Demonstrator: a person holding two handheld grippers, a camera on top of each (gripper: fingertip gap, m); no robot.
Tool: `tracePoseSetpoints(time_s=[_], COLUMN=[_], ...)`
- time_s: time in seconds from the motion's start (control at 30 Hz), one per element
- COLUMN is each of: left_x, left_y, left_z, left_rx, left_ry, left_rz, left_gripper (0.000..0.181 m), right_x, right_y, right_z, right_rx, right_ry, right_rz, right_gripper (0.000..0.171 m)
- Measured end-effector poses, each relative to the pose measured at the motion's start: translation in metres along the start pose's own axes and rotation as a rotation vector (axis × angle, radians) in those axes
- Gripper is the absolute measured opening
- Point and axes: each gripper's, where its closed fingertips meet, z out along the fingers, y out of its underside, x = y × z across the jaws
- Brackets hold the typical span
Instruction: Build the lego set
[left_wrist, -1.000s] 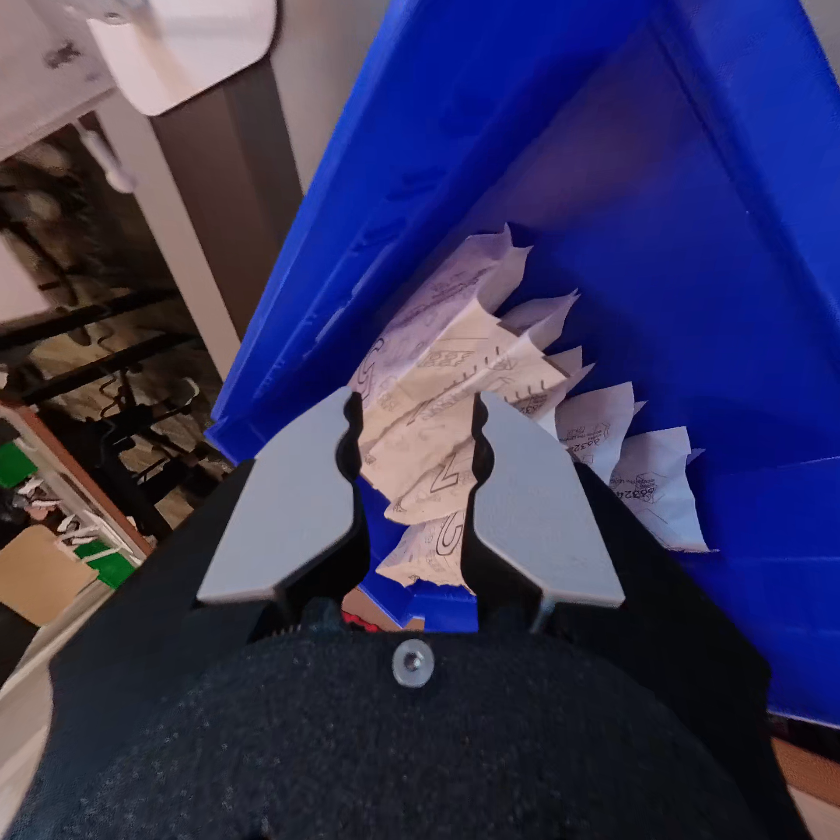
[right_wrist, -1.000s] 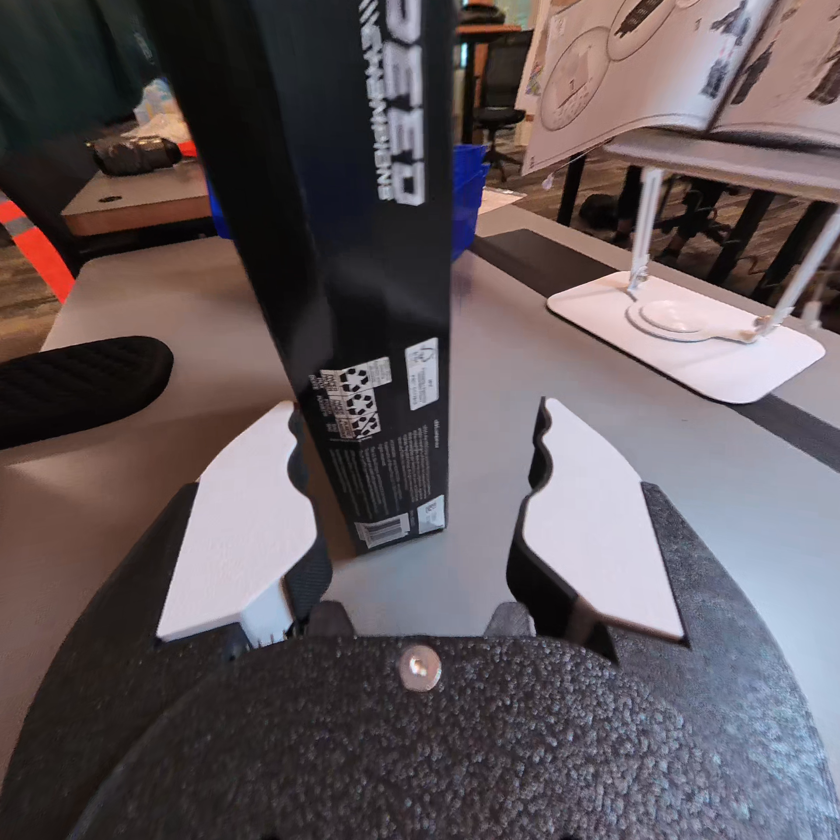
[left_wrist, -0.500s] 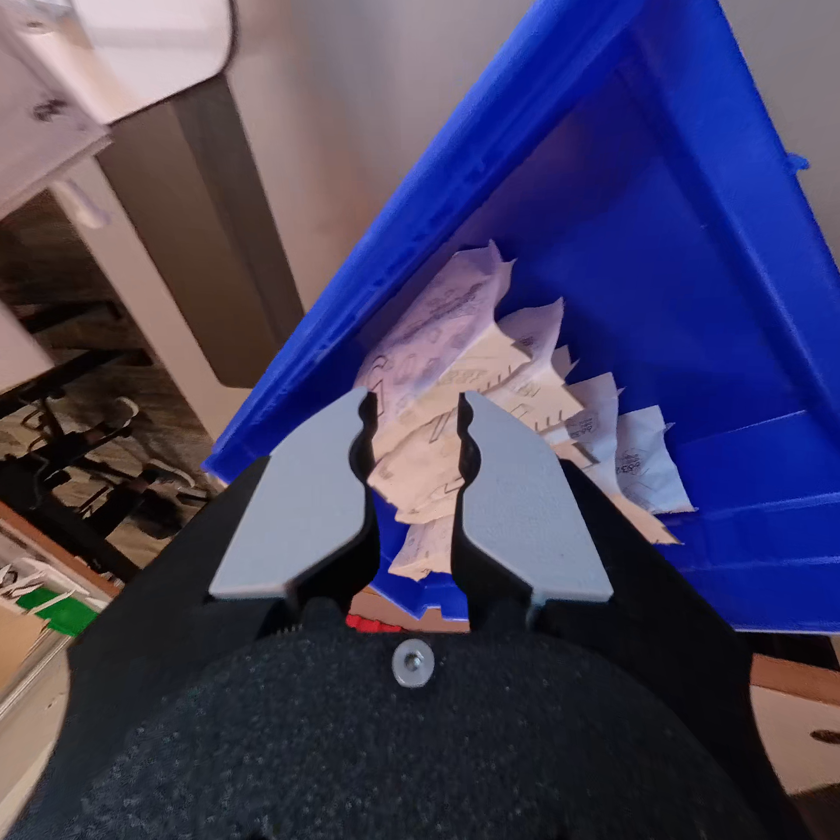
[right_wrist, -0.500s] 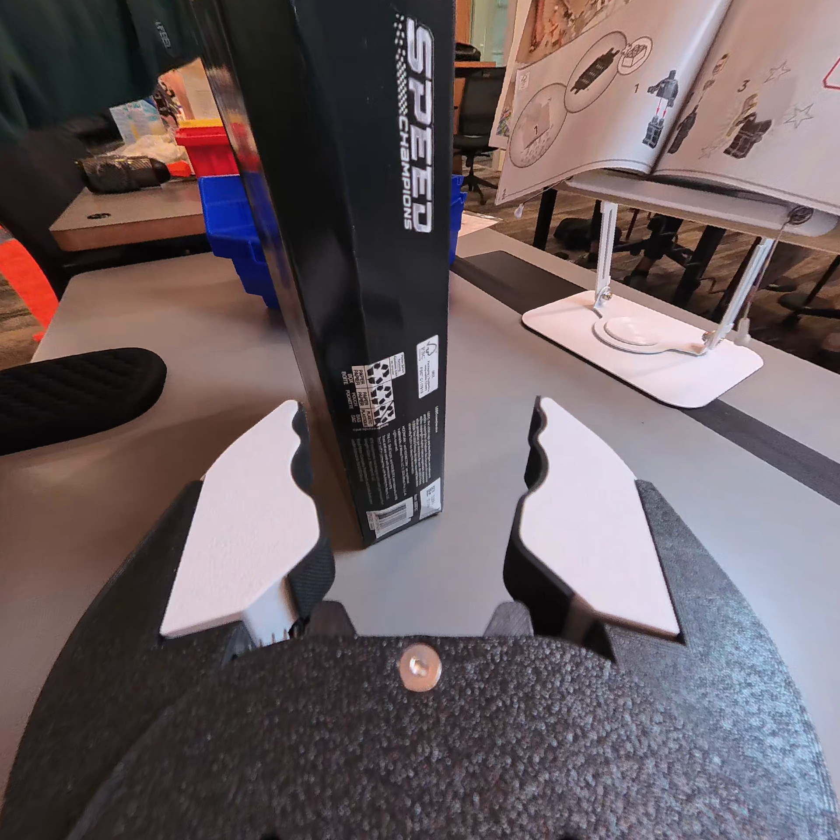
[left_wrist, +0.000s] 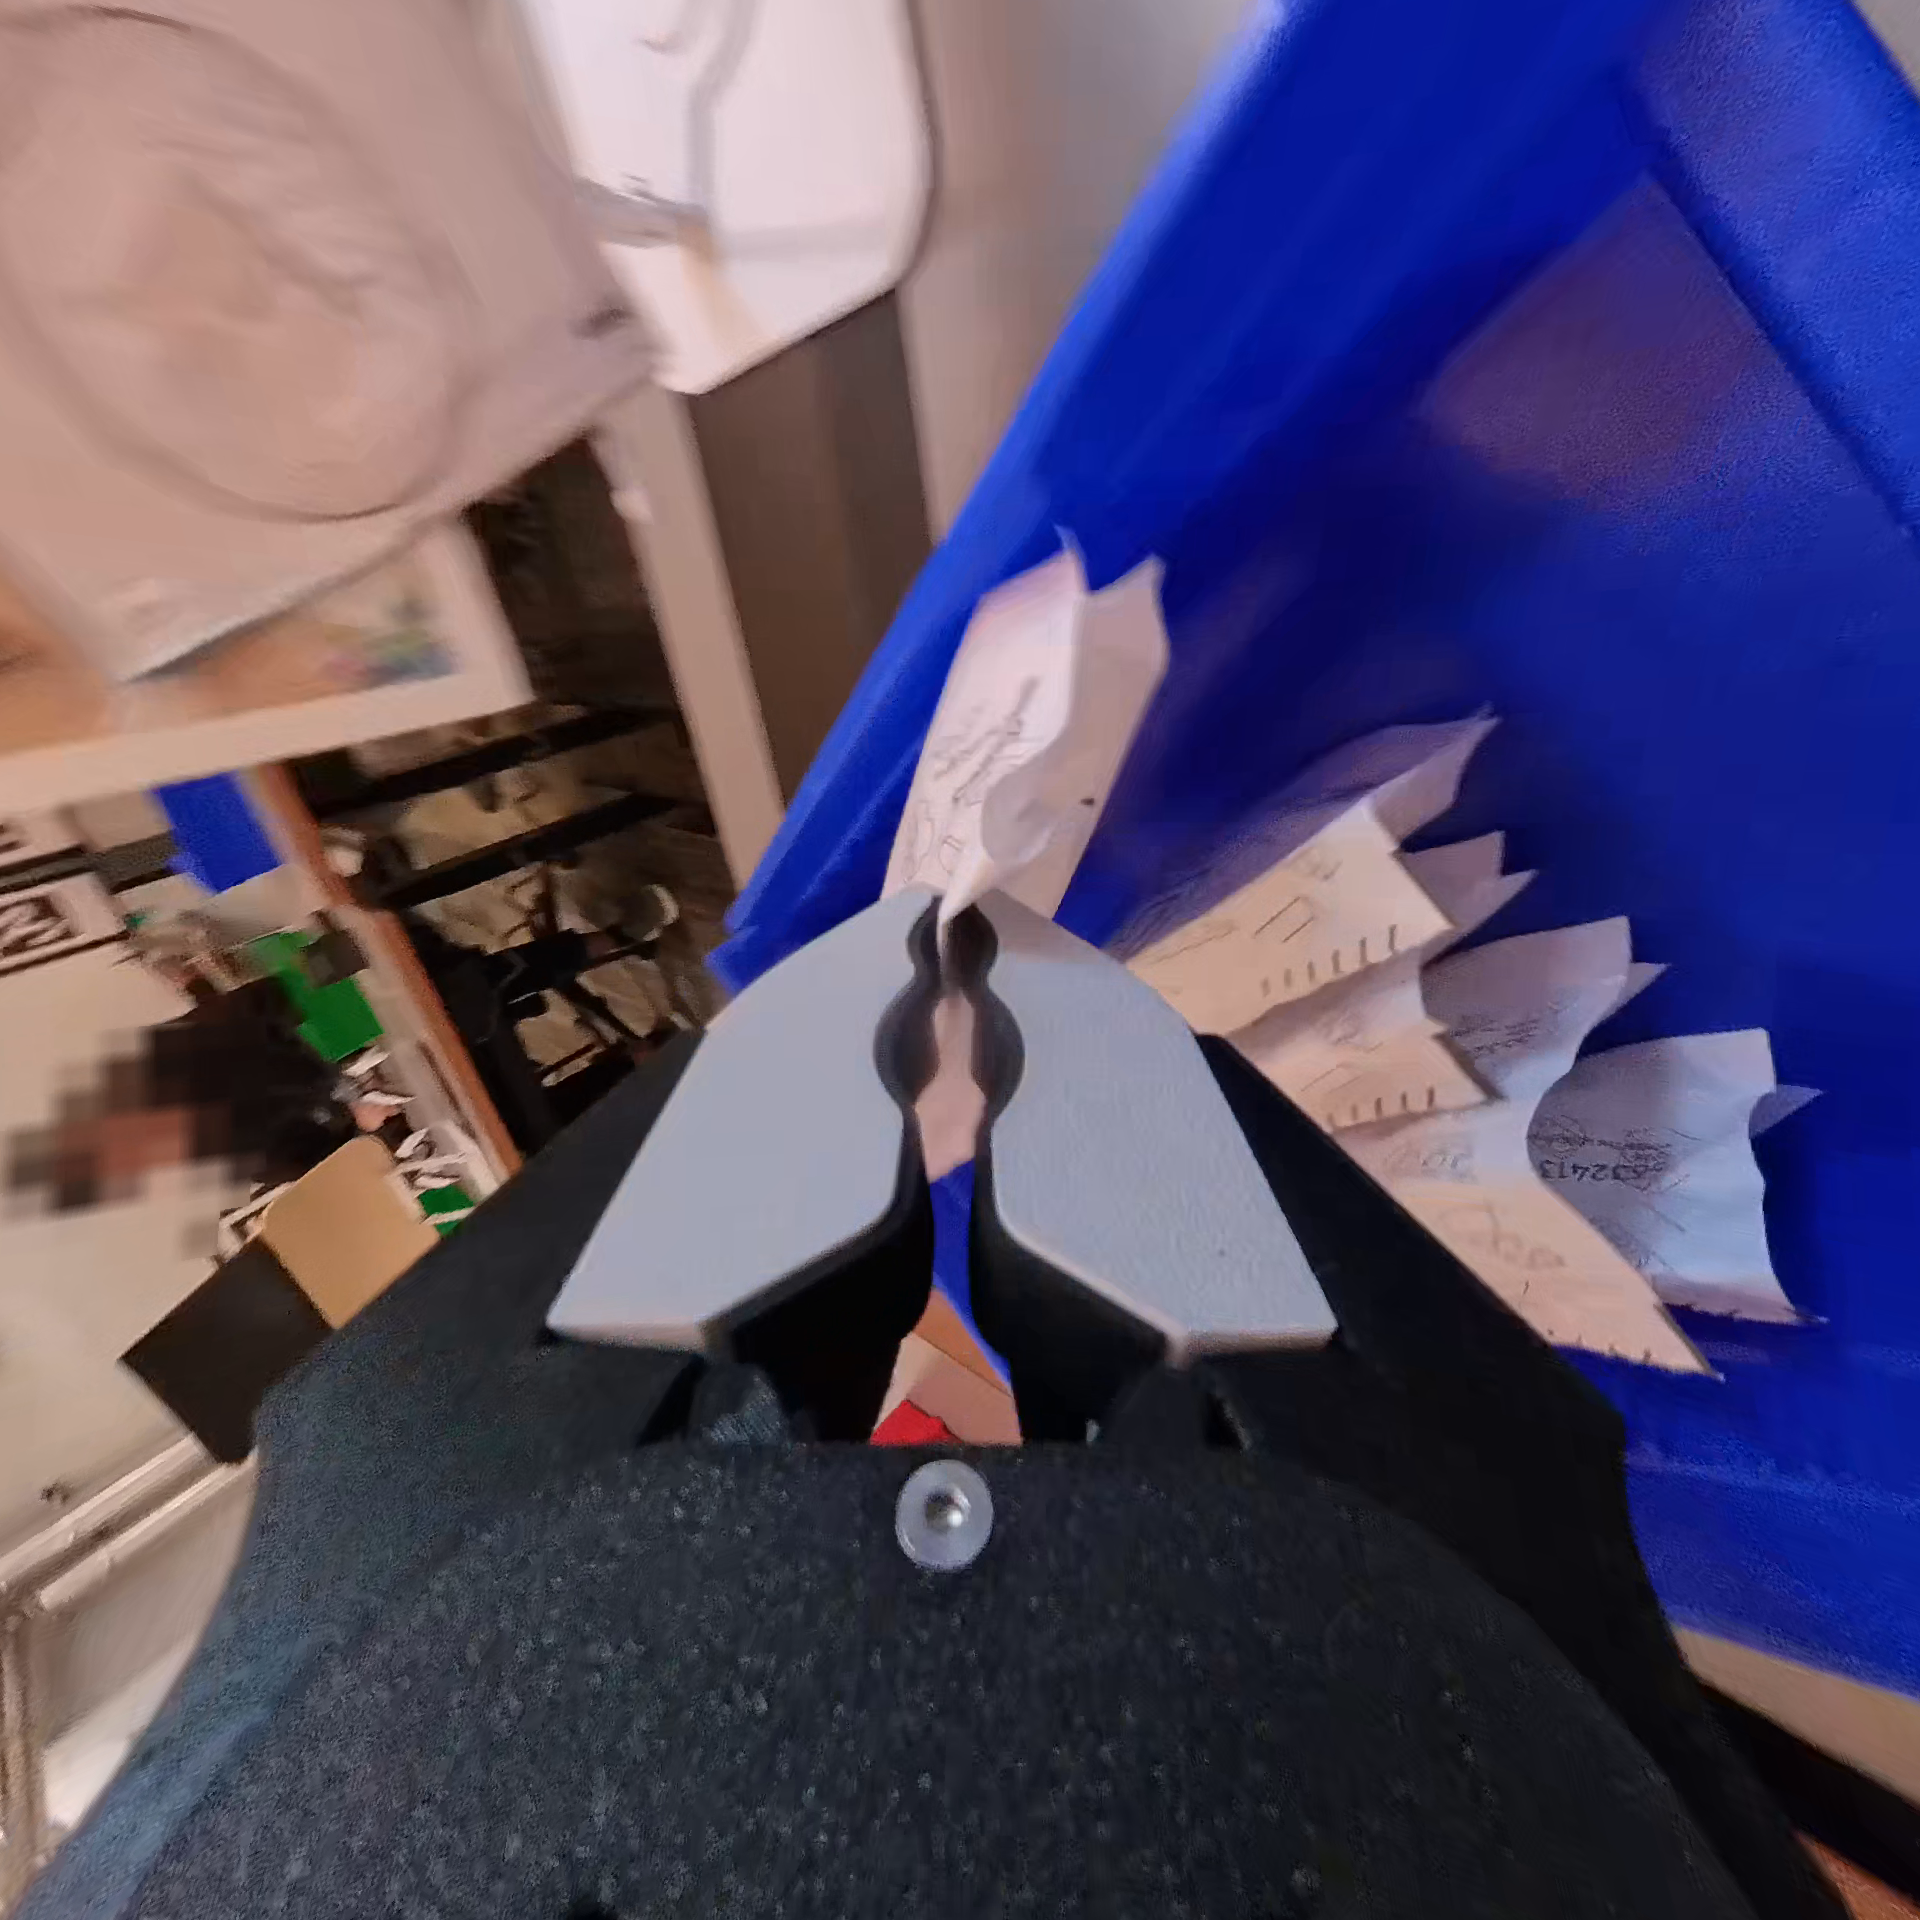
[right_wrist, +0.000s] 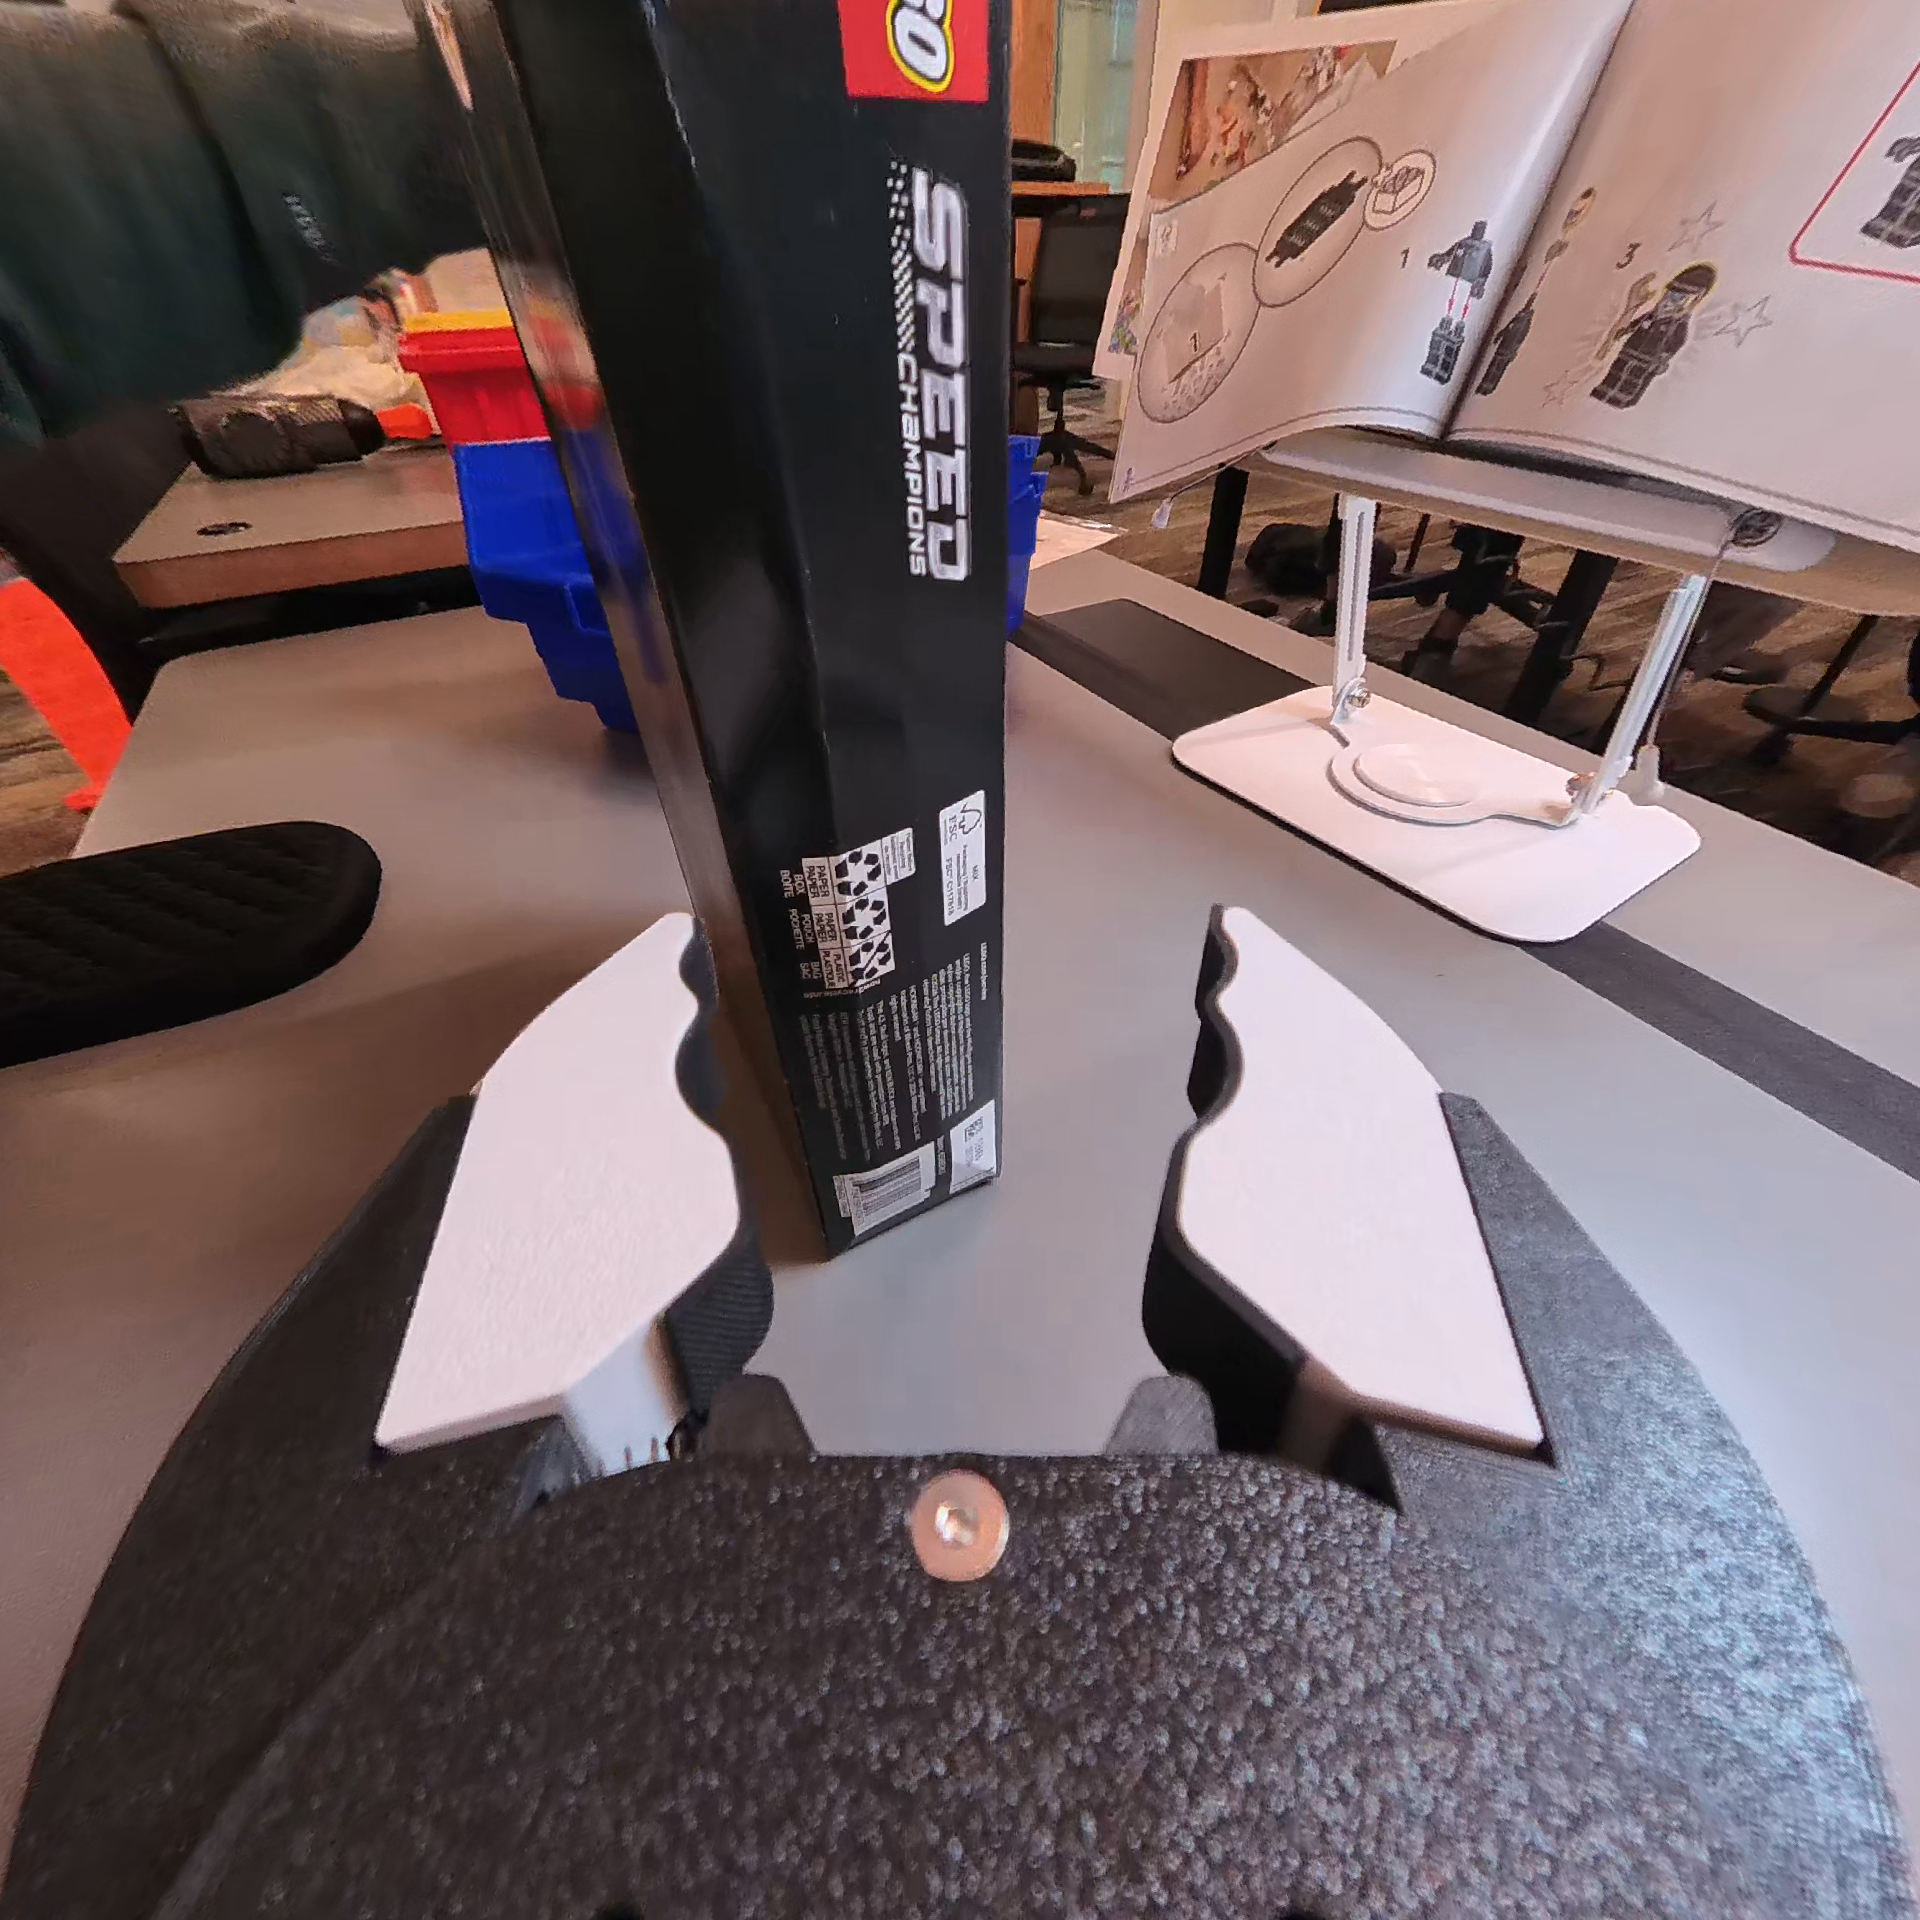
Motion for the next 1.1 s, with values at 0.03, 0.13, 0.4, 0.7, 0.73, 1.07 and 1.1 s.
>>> tracePoseSetpoints(time_s=[0.03,0.13,0.4,0.7,0.73,1.07,1.1], left_x=[-0.01,-0.038,-0.072,-0.081,-0.081,-0.06,-0.06], left_y=[0.0,0.001,-0.039,-0.182,-0.199,-0.302,-0.303], left_z=[-0.014,-0.058,-0.145,-0.22,-0.225,-0.255,-0.257], left_rx=[0.032,0.11,0.4,0.717,0.733,0.883,0.885], left_ry=[-0.053,-0.191,-0.305,-0.286,-0.284,-0.214,-0.218], left_rz=[-0.037,-0.139,-0.356,-0.289,-0.26,-0.171,-0.166], left_gripper=[0.002,0.002,0.002,0.002,0.002,0.002,0.002], right_x=[0.0,-0.001,0.007,-0.048,-0.054,-0.042,-0.039], right_y=[-0.001,-0.004,-0.041,-0.203,-0.219,-0.248,-0.25], right_z=[0.0,0.0,-0.025,-0.039,-0.031,0.041,0.041], right_rx=[0.006,0.02,0.068,0.033,0.014,-0.359,-0.356], right_ry=[-0.001,-0.009,0.115,0.134,0.136,0.26,0.283], right_rz=[0.005,0.023,-0.109,-0.544,-0.593,-0.826,-0.847], right_gripper=[0.089,0.089,0.084,0.08,0.081,0.07,0.046])
